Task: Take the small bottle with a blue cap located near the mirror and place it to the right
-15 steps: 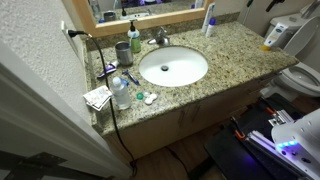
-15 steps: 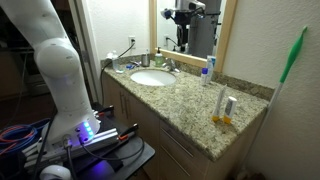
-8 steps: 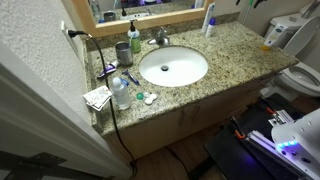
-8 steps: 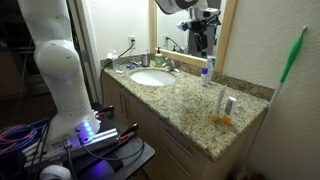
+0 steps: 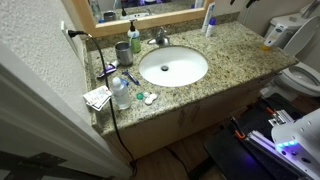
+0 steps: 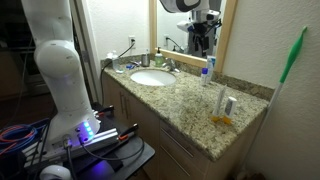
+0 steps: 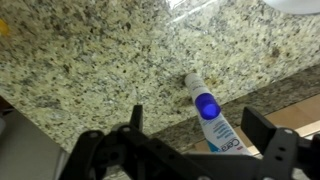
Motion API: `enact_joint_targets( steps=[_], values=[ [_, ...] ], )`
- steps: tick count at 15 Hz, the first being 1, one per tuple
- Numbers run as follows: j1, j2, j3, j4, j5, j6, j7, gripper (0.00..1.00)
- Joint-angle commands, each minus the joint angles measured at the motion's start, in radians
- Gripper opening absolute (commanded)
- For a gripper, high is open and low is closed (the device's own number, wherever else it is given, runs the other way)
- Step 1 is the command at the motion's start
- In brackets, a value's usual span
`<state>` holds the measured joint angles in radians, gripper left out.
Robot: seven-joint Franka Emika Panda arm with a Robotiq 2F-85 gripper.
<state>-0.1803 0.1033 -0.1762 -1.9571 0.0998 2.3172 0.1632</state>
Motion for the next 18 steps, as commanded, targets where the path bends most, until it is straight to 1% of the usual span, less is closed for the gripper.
enact_joint_targets(
  steps=[1,2,3,4,5,6,7,8,9,10,11,12,13,14,15,17,18],
  values=[
    [-0.01,0.118,0.02,0.155,0.094,-0.087,-0.183,1.0],
    [0.0,0.157,0.017,0.203,0.058,-0.107,-0.128,1.0],
    [0.014,0.191,0.009,0.24,0.009,-0.106,-0.043,1.0],
    [0.037,0.22,-0.005,0.265,-0.053,-0.075,0.075,1.0],
    [0.009,0.137,0.014,0.171,0.009,-0.064,-0.04,1.0],
    [0.018,0.169,0.012,0.204,-0.025,-0.064,0.021,1.0],
    [0.025,0.192,0.011,0.227,-0.039,-0.064,0.051,1.0],
    [0.029,0.207,0.01,0.239,-0.043,-0.064,0.063,1.0],
    [0.04,0.227,-0.005,0.257,-0.092,-0.11,0.084,1.0],
    [0.052,0.252,-0.02,0.266,-0.153,-0.109,0.103,1.0],
    [0.05,0.284,-0.016,0.277,-0.168,-0.108,0.102,1.0],
    [0.05,0.304,-0.012,0.278,-0.183,-0.079,0.1,1.0],
    [0.046,0.318,-0.003,0.269,-0.175,-0.019,0.086,1.0],
    [0.033,0.331,0.016,0.266,-0.138,0.008,0.048,1.0],
    [0.036,0.342,0.021,0.26,-0.131,0.054,0.046,1.0],
    [0.024,0.352,0.05,0.249,-0.083,0.141,0.004,1.0],
    [0.023,0.362,0.057,0.256,-0.066,0.163,-0.007,1.0]
  ],
)
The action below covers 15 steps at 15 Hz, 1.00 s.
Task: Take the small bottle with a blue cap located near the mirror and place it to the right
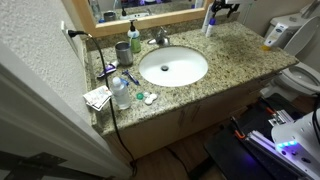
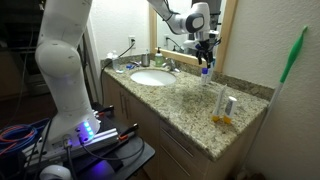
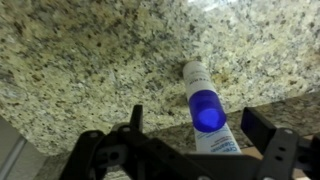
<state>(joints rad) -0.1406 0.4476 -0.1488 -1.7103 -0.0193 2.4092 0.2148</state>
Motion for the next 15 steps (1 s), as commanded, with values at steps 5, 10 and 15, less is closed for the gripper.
enact_joint_targets(
  steps=[5,10,15],
  values=[
    [0.001,0.024,0.017,0.006,0.068,0.074,-0.043,1.0],
    [0.005,0.061,0.009,0.025,0.065,0.089,-0.02,1.0],
    [0.017,0.101,-0.022,0.041,0.051,0.099,0.065,1.0]
  ],
)
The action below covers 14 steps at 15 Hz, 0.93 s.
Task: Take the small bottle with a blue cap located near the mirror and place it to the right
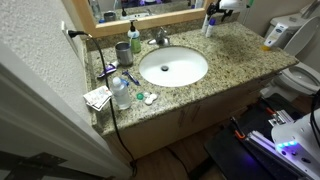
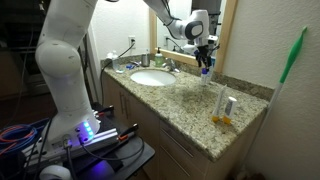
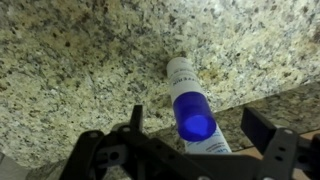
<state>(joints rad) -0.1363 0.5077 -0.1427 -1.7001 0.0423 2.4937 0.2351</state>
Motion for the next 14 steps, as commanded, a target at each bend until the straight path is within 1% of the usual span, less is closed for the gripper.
enact_joint_targets(
  steps=[1,4,5,6,14],
  values=[
    [0.005,0.009,-0.011,0.004,0.004,0.0,0.01,1.0],
    [0.002,0.026,-0.014,0.014,0.008,0.001,0.017,1.0],
    [-0.002,0.024,-0.01,0.011,0.012,0.012,0.007,0.75],
    [-0.001,0.023,-0.009,0.012,0.014,0.011,0.009,0.74],
    [-0.002,0.018,-0.009,0.005,0.013,0.032,0.006,0.18]
  ],
)
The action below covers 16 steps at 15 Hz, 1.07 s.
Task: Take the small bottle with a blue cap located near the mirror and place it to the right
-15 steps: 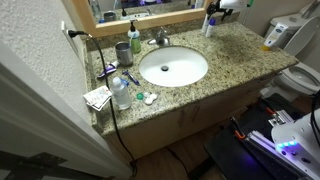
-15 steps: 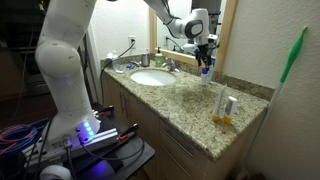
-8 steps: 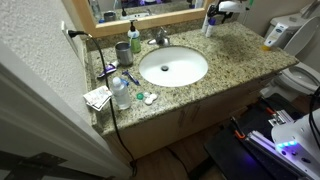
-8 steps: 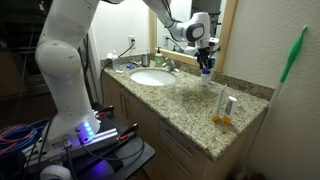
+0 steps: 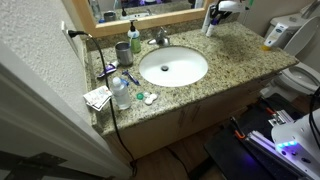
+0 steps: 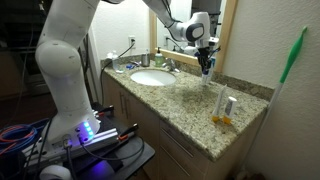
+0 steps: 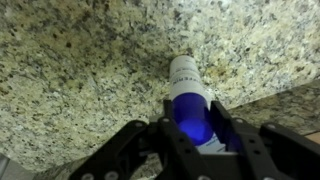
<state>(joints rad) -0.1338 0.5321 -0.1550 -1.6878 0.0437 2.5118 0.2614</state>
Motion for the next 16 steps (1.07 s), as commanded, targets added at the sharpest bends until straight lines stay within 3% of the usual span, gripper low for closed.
enact_joint_targets(
  steps=[1,5,10,16],
  values=[
    [-0.005,-0.006,0.004,-0.008,0.012,0.015,-0.022,0.14],
    [-0.013,-0.031,0.011,-0.02,0.024,-0.004,-0.035,0.14],
    [-0.058,-0.264,0.049,-0.156,0.087,-0.083,-0.222,0.14],
    [-0.061,-0.597,0.01,-0.373,0.075,-0.365,-0.482,0.14]
  ],
)
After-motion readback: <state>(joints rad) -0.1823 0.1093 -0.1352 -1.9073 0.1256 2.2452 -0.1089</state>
